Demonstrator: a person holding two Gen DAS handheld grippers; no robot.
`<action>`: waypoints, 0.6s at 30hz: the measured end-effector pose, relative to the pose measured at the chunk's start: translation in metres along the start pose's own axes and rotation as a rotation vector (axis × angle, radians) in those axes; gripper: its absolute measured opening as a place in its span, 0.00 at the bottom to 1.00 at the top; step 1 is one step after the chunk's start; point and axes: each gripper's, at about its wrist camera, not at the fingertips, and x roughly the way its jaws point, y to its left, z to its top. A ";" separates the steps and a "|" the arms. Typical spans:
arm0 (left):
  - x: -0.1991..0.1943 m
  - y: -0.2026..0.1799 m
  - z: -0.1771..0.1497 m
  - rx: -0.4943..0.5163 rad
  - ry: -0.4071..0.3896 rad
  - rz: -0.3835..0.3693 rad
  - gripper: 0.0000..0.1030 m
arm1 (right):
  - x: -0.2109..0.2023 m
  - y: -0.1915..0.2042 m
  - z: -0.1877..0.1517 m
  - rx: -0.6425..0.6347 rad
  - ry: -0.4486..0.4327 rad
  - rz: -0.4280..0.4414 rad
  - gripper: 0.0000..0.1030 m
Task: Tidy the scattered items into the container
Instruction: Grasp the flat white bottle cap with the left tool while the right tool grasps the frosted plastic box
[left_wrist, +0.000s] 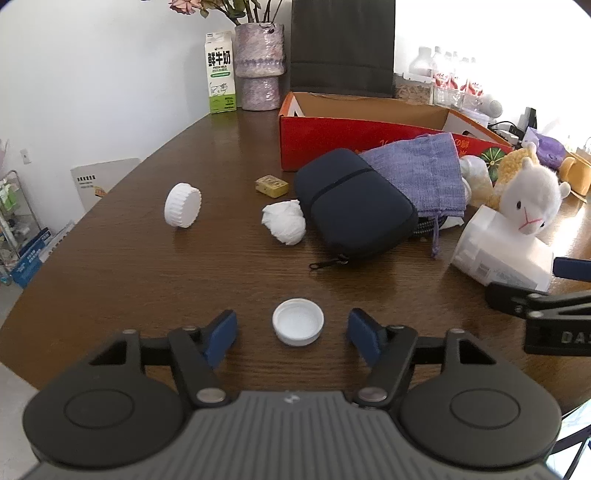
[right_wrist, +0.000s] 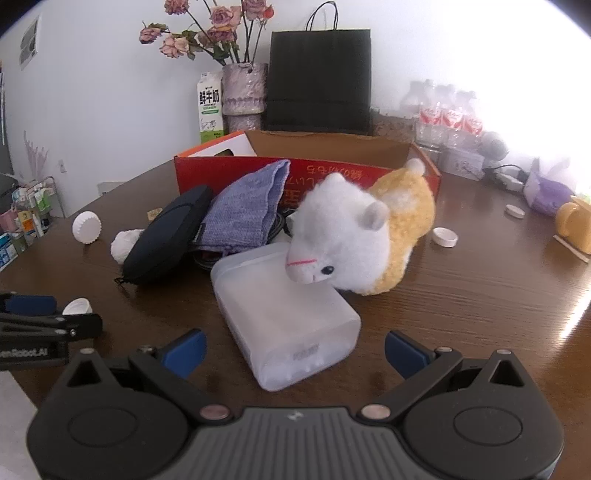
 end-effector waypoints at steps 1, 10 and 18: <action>0.000 0.000 0.000 0.002 -0.002 -0.002 0.65 | 0.003 -0.001 0.000 -0.001 0.000 0.003 1.00; 0.001 0.004 0.002 -0.012 -0.019 -0.049 0.28 | 0.019 0.001 0.005 -0.020 -0.017 0.054 0.92; 0.002 0.005 0.004 -0.011 -0.020 -0.063 0.28 | 0.016 0.009 0.004 -0.046 -0.027 0.075 0.65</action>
